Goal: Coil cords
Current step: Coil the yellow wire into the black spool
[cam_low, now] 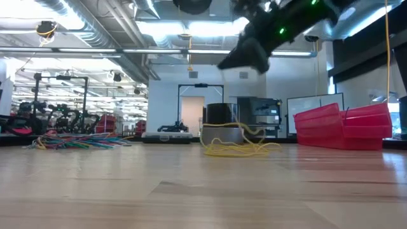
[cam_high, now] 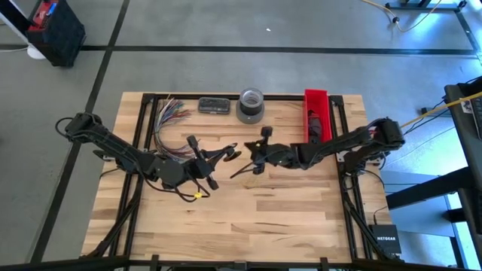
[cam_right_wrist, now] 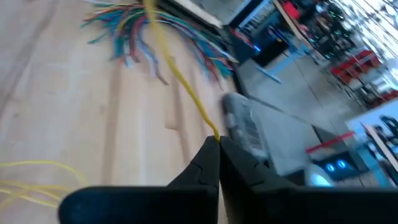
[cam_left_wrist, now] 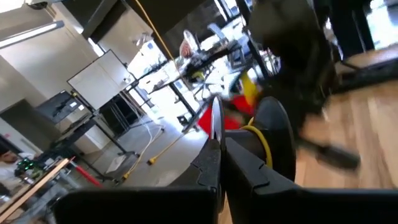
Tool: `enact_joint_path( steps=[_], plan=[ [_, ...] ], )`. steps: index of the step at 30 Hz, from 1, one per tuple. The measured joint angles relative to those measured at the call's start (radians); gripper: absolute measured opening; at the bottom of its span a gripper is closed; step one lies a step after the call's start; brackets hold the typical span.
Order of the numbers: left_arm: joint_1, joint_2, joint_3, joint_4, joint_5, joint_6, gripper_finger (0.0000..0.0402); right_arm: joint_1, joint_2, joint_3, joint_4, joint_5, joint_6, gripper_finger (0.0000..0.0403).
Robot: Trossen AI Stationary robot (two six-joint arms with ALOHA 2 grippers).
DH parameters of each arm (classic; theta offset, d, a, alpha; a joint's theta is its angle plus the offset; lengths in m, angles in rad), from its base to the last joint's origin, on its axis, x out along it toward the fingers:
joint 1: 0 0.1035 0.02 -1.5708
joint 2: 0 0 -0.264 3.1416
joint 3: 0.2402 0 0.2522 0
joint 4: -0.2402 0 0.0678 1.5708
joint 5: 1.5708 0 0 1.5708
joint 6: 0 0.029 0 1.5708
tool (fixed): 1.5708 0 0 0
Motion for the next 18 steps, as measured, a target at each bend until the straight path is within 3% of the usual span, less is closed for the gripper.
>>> enact_joint_path(
  steps=[6,13,18],
  plan=[
    [0.045,0.001,0.000,-0.099,0.006,-0.060,0.0002,0.000,-0.140,0.000,-0.133,0.063,0.102,0.0009],
    [0.122,0.001,0.000,-0.247,0.132,-0.152,0.0002,0.000,-0.238,0.000,-0.188,0.072,0.212,0.0005],
    [0.169,0.002,-0.001,-0.279,0.138,-0.217,0.0002,0.000,-0.237,-0.001,-0.163,-0.067,0.278,0.0002]
  ],
)
